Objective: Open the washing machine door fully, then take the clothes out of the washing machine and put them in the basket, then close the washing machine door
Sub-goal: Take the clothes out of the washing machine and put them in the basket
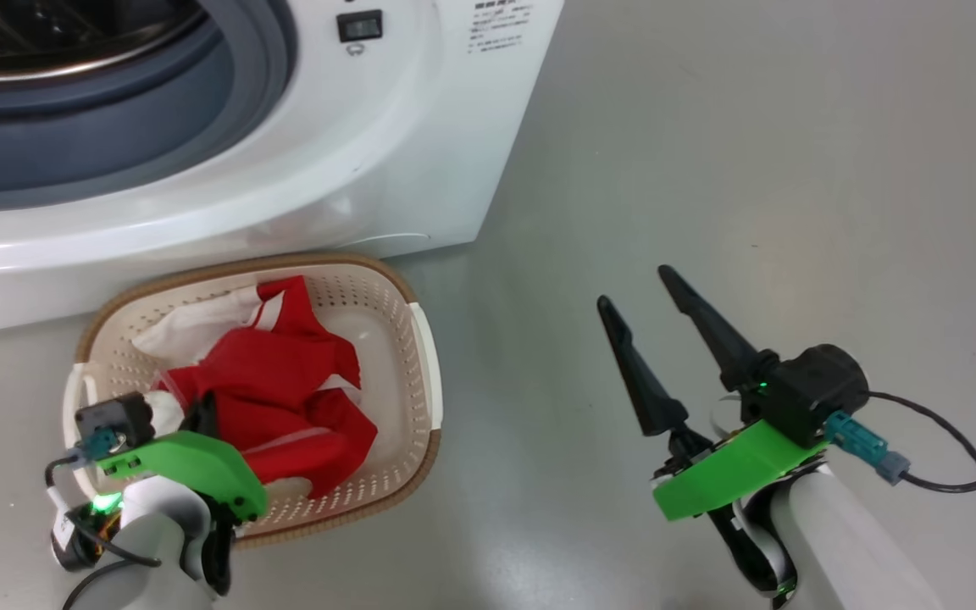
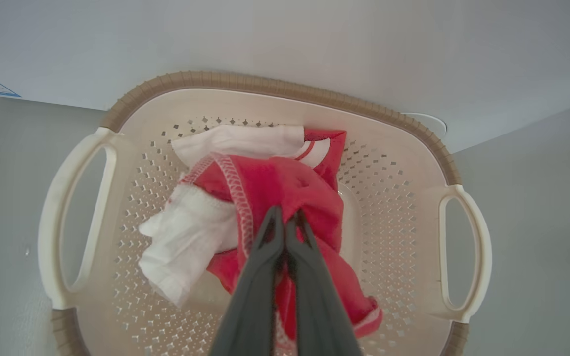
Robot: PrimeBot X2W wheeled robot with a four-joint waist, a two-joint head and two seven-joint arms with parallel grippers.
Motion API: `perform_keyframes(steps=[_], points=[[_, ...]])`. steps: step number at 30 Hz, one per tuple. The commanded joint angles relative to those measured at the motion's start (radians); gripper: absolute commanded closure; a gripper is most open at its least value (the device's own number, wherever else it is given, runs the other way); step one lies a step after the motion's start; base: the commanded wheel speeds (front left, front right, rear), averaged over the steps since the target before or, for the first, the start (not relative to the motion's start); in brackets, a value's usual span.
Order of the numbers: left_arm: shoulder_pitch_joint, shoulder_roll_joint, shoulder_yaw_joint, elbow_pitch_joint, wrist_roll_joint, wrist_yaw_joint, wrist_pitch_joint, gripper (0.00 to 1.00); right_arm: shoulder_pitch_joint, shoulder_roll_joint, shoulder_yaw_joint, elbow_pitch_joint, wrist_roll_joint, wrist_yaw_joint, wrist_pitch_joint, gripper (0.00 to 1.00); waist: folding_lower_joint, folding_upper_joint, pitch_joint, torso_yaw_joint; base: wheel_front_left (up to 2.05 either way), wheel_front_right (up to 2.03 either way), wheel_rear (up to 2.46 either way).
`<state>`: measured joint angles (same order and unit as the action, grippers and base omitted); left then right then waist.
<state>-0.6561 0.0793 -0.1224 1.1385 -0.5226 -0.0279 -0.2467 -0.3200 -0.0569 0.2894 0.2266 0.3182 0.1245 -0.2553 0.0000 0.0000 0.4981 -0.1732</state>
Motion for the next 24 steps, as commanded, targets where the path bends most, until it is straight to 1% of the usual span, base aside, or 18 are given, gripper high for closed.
perform_keyframes(steps=[1,4,9,10,11,12,14,15,16,24], points=[[-0.015,0.025,0.017,0.028,-0.001,-0.006,-0.005,1.0,-0.006,0.004,0.033,-0.019,0.012,0.006,-0.006,0.0,0.0,0.0,0.014,-0.014,0.0,0.0,0.0],[-0.036,0.028,0.005,0.077,0.008,-0.008,-0.005,1.0,-0.01,0.005,0.045,-0.018,0.017,0.006,-0.006,0.0,0.0,0.0,0.02,-0.022,0.0,0.0,0.0],[-0.048,0.03,-0.005,0.113,0.011,-0.003,0.002,0.99,-0.013,0.005,0.052,-0.017,0.024,0.006,-0.006,0.0,0.0,0.0,0.026,-0.031,0.0,0.0,0.0],[-0.05,0.03,-0.006,0.118,0.011,-0.003,0.006,0.87,-0.014,0.005,0.052,-0.016,0.025,0.006,-0.006,0.0,0.0,0.0,0.026,-0.032,0.0,0.0,0.0],[-0.052,0.03,-0.008,0.123,0.01,-0.003,0.011,0.81,-0.014,0.005,0.052,-0.015,0.025,0.006,-0.006,0.0,0.0,0.0,0.026,-0.033,0.0,0.0,0.0],[-0.053,0.03,-0.01,0.126,0.011,-0.004,0.013,0.73,-0.014,0.006,0.051,-0.014,0.026,0.006,-0.006,0.0,0.0,0.0,0.025,-0.033,0.0,0.0,0.0],[-0.056,0.031,-0.015,0.131,0.012,-0.007,0.012,0.5,-0.014,0.006,0.048,-0.012,0.027,0.006,-0.006,0.0,0.0,0.0,0.023,-0.032,0.0,0.0,0.0],[-0.057,0.032,-0.018,0.133,0.013,-0.01,0.011,0.05,-0.015,0.006,0.047,-0.011,0.028,0.006,-0.006,0.0,0.0,0.0,0.021,-0.032,0.0,0.0,0.0],[-0.059,0.033,-0.021,0.134,0.014,-0.012,0.01,0.0,-0.015,0.006,0.045,-0.01,0.028,0.006,-0.006,0.0,0.0,0.0,0.019,-0.031,0.0,0.0,0.0],[-0.052,0.023,-0.018,0.138,0.001,-0.032,-0.007,0.0,-0.007,0.006,0.027,0.003,0.027,0.006,-0.006,0.0,0.0,0.0,-0.025,-0.008,0.0,0.0,0.0]])
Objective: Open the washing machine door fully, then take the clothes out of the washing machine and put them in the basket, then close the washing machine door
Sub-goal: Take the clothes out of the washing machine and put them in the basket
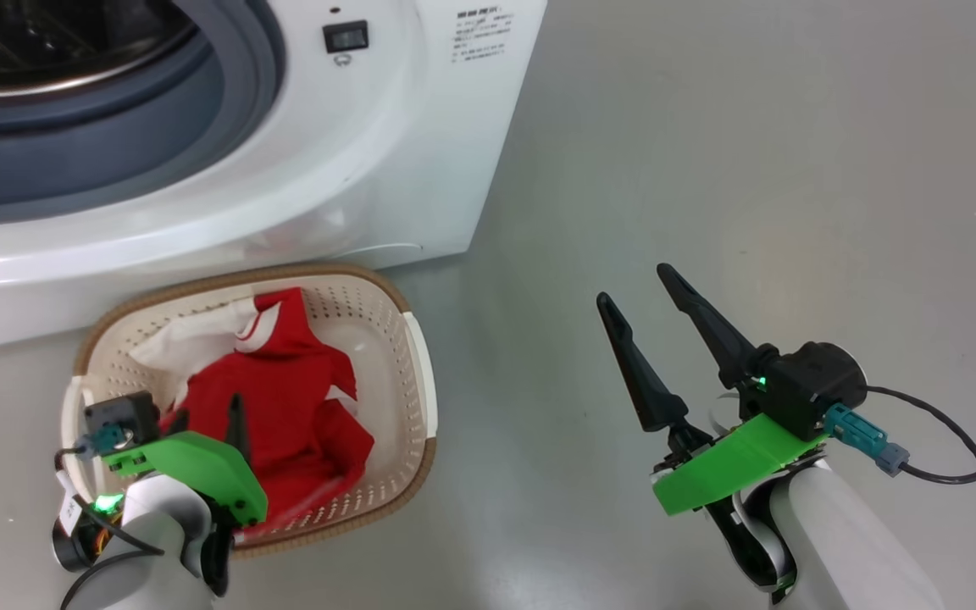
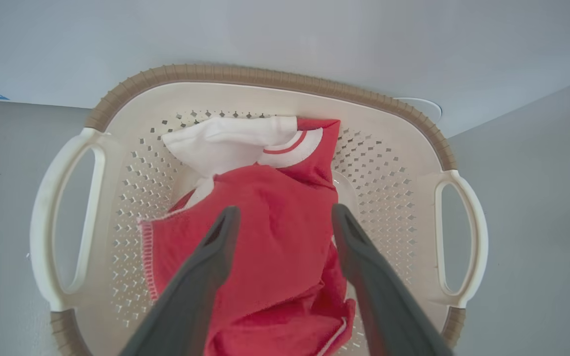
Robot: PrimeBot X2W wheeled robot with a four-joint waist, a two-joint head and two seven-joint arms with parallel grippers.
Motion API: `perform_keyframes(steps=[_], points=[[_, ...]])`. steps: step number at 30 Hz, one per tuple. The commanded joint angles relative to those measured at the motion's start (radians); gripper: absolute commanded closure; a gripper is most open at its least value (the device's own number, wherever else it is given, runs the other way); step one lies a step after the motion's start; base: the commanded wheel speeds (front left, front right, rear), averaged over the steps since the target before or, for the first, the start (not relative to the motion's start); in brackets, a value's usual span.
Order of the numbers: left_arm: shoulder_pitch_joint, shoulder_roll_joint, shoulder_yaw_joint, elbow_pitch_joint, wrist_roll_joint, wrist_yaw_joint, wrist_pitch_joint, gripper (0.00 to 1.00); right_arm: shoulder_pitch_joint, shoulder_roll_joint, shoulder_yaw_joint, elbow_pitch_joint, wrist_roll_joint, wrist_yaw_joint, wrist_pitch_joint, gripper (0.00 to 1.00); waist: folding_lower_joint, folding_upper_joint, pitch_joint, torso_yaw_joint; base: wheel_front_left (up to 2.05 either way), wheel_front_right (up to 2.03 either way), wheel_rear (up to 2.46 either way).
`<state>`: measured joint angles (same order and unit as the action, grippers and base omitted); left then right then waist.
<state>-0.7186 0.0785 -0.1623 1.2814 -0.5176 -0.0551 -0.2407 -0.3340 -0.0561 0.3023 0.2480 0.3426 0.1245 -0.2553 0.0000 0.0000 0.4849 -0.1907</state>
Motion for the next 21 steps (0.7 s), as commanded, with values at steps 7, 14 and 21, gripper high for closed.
perform_keyframes(steps=[7,14,21], points=[[0.041,0.023,0.03,-0.048,-0.012,-0.024,-0.02,0.0,0.022,0.003,0.003,-0.005,-0.006,0.006,-0.006,0.0,0.0,0.0,-0.079,0.038,0.0,0.0,0.0],[0.109,0.026,0.058,-0.242,0.027,-0.016,-0.021,0.0,0.044,0.0,-0.018,0.015,-0.014,0.006,-0.006,0.0,0.0,0.0,-0.141,0.066,0.0,0.0,0.0],[0.185,0.023,0.075,-0.424,0.101,0.008,-0.021,0.0,0.057,-0.005,-0.029,0.024,-0.021,0.006,-0.006,0.0,0.0,0.0,-0.185,0.084,0.0,0.0,0.0]])
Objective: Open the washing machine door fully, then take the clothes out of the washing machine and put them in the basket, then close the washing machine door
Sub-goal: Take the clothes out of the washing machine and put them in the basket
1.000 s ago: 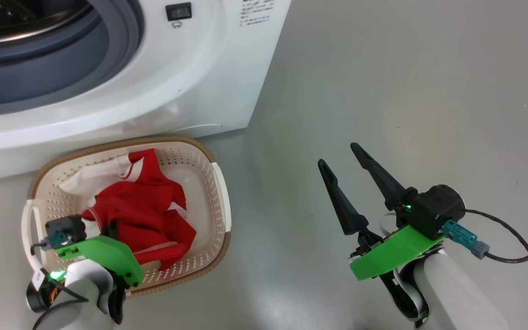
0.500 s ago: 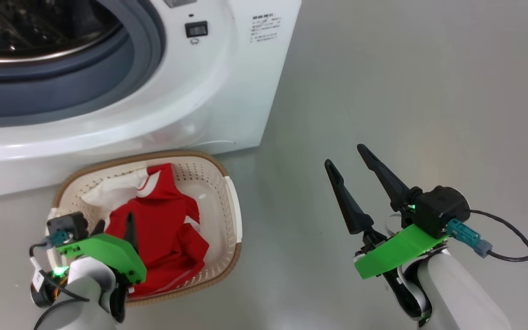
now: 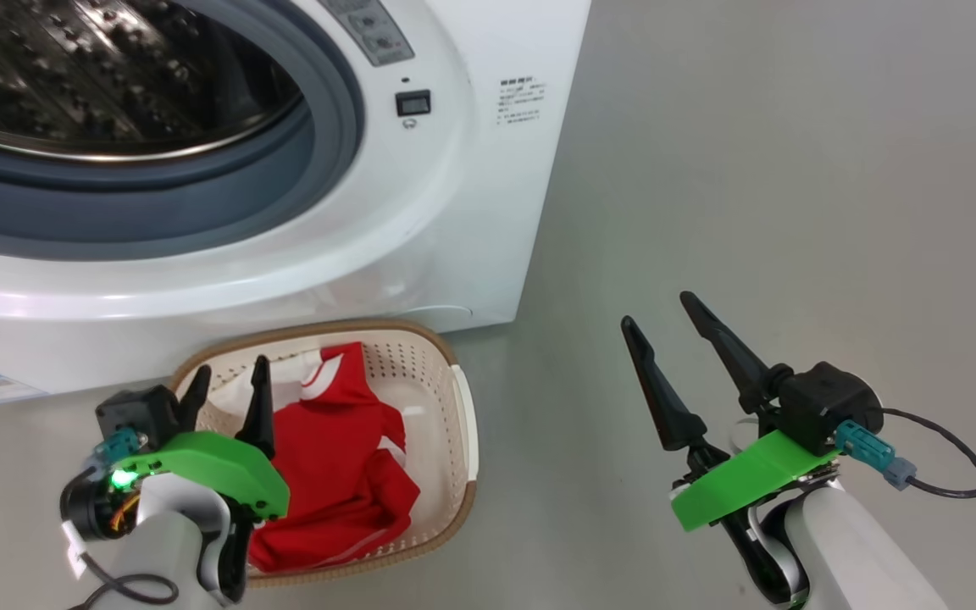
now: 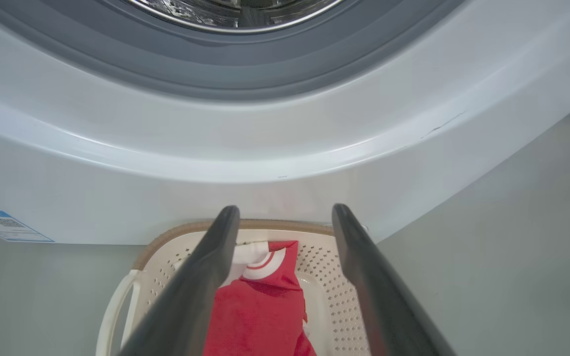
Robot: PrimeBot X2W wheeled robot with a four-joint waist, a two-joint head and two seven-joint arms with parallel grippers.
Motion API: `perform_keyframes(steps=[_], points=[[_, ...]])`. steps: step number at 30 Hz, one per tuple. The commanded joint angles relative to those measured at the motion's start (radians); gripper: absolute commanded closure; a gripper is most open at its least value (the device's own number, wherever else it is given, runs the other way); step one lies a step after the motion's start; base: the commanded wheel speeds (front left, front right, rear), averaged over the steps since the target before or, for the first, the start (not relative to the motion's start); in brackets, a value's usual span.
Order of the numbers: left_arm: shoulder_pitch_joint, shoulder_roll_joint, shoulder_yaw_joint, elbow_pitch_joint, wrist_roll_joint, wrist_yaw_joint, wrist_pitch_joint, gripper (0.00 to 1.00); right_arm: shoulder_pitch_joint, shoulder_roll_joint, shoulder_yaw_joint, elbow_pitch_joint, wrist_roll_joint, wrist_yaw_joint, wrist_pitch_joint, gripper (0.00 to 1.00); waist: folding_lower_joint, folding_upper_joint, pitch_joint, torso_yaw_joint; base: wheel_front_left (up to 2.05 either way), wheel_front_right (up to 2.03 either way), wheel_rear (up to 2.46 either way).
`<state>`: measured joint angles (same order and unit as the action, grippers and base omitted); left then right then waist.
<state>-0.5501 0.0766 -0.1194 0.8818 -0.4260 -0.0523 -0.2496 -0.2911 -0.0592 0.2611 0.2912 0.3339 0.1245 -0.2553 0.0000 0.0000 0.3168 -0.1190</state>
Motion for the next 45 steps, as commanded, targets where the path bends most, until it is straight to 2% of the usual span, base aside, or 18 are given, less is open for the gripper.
perform_keyframes(steps=[1,7,13,21,31,45], points=[[0.027,0.023,0.037,-0.052,0.017,0.007,-0.012,0.0,0.016,-0.003,0.009,-0.019,-0.015,0.006,-0.006,0.0,0.0,0.0,-0.023,0.015,0.0,0.0,0.0],[0.087,0.013,0.072,-0.181,0.048,0.021,-0.012,0.0,0.026,-0.003,-0.015,-0.013,-0.027,0.006,-0.006,0.0,0.0,0.0,-0.061,0.021,0.0,0.0,0.0],[0.177,0.006,0.095,-0.37,0.101,0.0,-0.012,0.0,0.051,-0.002,-0.047,-0.001,-0.053,0.006,-0.006,0.0,0.0,0.0,-0.128,0.028,0.0,0.0,0.0],[0.285,-0.004,0.117,-0.513,0.135,-0.014,-0.012,0.0,0.085,-0.001,-0.083,0.001,-0.079,0.006,-0.006,0.0,0.0,0.0,-0.198,0.036,0.0,0.0,0.0],[0.431,-0.005,0.149,-0.606,0.167,-0.004,-0.012,0.0,0.154,0.002,-0.142,-0.048,-0.115,0.006,-0.006,0.0,0.0,0.0,-0.287,0.042,0.0,0.0,0.0],[0.539,-0.004,0.196,-0.693,0.172,0.03,-0.012,0.0,0.224,-0.004,-0.143,-0.092,-0.132,0.006,-0.006,0.0,0.0,0.0,-0.36,0.04,0.0,0.0,0.0]])
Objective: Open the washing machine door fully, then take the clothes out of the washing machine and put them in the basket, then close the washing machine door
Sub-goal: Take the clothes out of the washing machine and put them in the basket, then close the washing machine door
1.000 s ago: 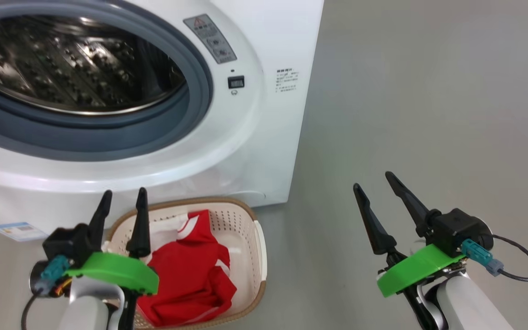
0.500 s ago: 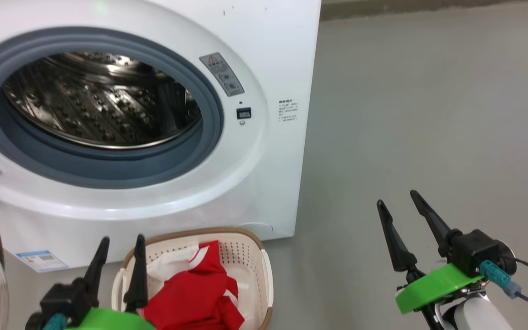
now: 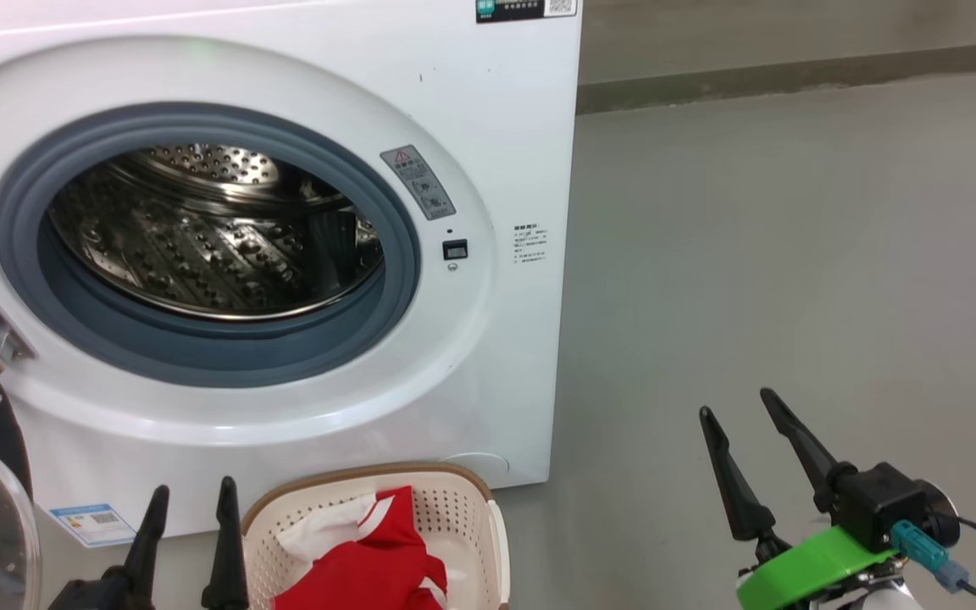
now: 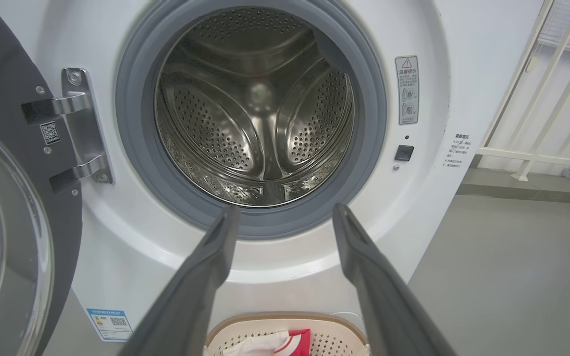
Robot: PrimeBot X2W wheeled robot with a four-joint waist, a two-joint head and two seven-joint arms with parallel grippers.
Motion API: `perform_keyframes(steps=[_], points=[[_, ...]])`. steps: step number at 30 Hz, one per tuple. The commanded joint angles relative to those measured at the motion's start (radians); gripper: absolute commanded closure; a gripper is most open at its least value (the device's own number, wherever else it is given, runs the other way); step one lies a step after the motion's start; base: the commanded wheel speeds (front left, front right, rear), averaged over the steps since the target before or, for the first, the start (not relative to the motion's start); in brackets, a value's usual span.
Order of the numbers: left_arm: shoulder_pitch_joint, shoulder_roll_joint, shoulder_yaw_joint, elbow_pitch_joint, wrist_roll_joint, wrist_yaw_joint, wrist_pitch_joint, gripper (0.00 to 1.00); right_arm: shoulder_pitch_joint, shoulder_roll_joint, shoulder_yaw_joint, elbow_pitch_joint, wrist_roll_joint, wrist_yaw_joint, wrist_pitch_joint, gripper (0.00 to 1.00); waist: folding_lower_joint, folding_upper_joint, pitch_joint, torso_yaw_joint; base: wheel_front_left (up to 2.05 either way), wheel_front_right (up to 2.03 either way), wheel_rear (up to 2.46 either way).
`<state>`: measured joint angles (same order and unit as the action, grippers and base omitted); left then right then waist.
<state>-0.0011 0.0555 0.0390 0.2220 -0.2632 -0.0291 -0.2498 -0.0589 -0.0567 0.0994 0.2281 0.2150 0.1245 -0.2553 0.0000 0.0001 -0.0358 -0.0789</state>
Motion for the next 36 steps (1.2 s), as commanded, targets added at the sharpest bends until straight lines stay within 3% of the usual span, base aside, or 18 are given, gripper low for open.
perform_keyframes(steps=[1,21,36], points=[[-0.006,0.017,0.039,-0.039,0.009,0.008,-0.012,0.0,-0.004,-0.009,0.017,-0.032,-0.013,0.006,-0.006,0.0,0.0,-0.0001,-0.01,0.001,0.0,0.0,0.0],[0.032,0.028,0.049,-0.09,0.008,0.042,-0.009,0.0,0.02,-0.016,0.01,-0.047,-0.013,0.006,-0.006,0.0,0.0,-0.0001,-0.019,0.011,-0.07,0.07,0.0],[0.041,0.033,0.019,-0.139,0.008,0.045,0.006,0.0,0.018,-0.013,0.008,-0.036,-0.009,0.006,-0.006,0.0,0.0,-0.0001,-0.018,0.009,-1.44,1.44,0.0]])
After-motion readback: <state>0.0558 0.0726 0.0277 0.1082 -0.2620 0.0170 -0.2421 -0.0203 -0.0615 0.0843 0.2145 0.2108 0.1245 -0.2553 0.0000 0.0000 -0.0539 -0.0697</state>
